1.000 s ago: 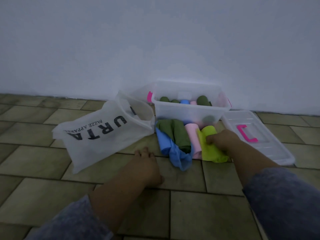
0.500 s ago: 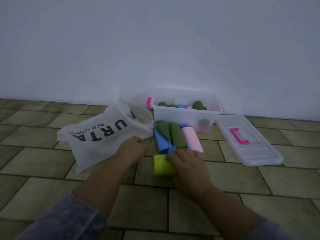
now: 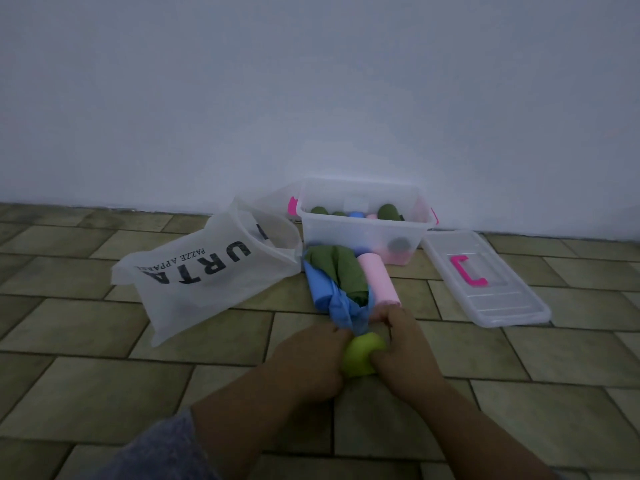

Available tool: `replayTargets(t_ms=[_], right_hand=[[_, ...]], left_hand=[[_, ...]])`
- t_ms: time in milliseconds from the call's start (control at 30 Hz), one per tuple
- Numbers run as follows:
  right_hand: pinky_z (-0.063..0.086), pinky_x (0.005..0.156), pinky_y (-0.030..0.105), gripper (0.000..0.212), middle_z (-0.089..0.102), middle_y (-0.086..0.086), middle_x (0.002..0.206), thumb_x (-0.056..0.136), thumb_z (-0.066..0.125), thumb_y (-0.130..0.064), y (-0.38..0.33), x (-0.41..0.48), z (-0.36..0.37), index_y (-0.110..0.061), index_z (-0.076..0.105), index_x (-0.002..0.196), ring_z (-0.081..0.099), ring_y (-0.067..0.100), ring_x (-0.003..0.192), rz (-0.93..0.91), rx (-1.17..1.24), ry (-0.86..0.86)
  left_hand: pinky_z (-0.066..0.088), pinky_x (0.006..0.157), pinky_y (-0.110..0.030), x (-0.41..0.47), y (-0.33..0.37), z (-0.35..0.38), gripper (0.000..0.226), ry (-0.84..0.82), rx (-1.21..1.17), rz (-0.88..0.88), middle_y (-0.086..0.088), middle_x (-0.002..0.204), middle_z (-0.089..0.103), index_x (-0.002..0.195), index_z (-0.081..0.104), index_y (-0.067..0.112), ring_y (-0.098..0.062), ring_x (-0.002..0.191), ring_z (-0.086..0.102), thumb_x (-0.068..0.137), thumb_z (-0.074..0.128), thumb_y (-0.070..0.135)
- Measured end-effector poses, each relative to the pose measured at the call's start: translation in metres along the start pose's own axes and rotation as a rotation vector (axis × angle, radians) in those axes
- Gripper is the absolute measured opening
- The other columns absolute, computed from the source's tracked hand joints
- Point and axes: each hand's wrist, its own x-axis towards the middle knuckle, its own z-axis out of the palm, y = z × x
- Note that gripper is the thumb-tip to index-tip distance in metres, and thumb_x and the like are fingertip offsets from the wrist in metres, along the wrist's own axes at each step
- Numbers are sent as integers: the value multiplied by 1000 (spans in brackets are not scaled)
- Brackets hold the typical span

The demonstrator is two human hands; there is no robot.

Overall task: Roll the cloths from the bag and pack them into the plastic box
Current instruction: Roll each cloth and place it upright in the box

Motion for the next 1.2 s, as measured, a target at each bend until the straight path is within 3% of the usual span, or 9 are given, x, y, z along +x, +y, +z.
replayTargets(t_ms=[133, 233, 333, 400, 567, 733, 833, 967, 1200], right_hand=[[38, 65, 6, 40, 57, -7, 96, 66, 66, 0, 0, -2, -10, -24, 57, 96, 53, 7, 88, 154, 191, 98], [42, 63, 21, 37, 62, -7, 84, 58, 62, -24, -8, -5, -18, -26, 59, 95, 57, 7, 75, 300, 366, 115], [53, 83, 44, 48, 69, 6, 100, 62, 72, -19, -18, -8, -12, -18, 59, 107, 65, 24, 93, 350, 587, -248], [55, 85, 46, 53, 69, 7, 108, 68, 78, -13, -27, -10, -1, -18, 58, 118, 66, 25, 98, 335, 560, -387], [38, 58, 4, 28, 57, -4, 93, 79, 72, -22, -32, -5, 0, -18, 53, 98, 52, 7, 78, 134, -23, -366], [26, 53, 5, 23, 50, -4, 95, 87, 62, -23, -22, 1, -8, -15, 53, 107, 46, 9, 82, 10, -274, -427], [27, 50, 9, 21, 47, -10, 81, 83, 66, -23, -21, 2, -6, -25, 46, 87, 45, 2, 69, 38, -243, -409], [42, 66, 22, 30, 54, -8, 87, 76, 70, -35, -21, -12, -3, -26, 46, 91, 55, 11, 79, 99, -179, -283], [41, 97, 28, 73, 45, -9, 134, 72, 70, -52, -41, -34, 14, -31, 41, 136, 44, 11, 120, -242, -197, -594]], left_hand=[[47, 79, -35, 0, 4, 10, 46, 201, -53, -71, -3, 116, 58, 125, 44, 25, -24, 98, 57, 81, 57, 24], [44, 83, -31, 2, 2, 2, 59, 342, -727, -337, 5, 113, 56, 129, 45, 23, -17, 98, 54, 77, 71, 23], [54, 79, -47, 3, 14, -3, 50, 376, -1740, -633, -9, 107, 68, 118, 59, 15, -32, 94, 64, 70, 74, 5], [55, 73, -47, 3, 18, 2, 47, 349, -1923, -679, -11, 103, 70, 114, 62, 19, -35, 91, 66, 70, 74, 10], [46, 78, -38, 1, -8, -5, 54, 588, -1512, -812, -5, 116, 57, 121, 49, 22, -22, 93, 55, 75, 76, 30], [46, 89, -36, -9, -39, -36, 57, 360, -755, -500, -2, 125, 50, 127, 48, 20, -18, 109, 51, 77, 73, 29], [49, 76, -32, -15, -26, -54, 20, 203, -470, -468, 1, 101, 60, 95, 57, 24, -13, 87, 55, 80, 65, 35], [49, 65, -28, -23, -4, -63, 35, -329, -692, -573, -3, 100, 67, 99, 58, 17, -14, 66, 61, 89, 52, 50], [43, 96, -34, 0, -23, -52, 70, 38, -796, -403, -5, 134, 51, 138, 43, 18, -22, 118, 51, 79, 69, 45]])
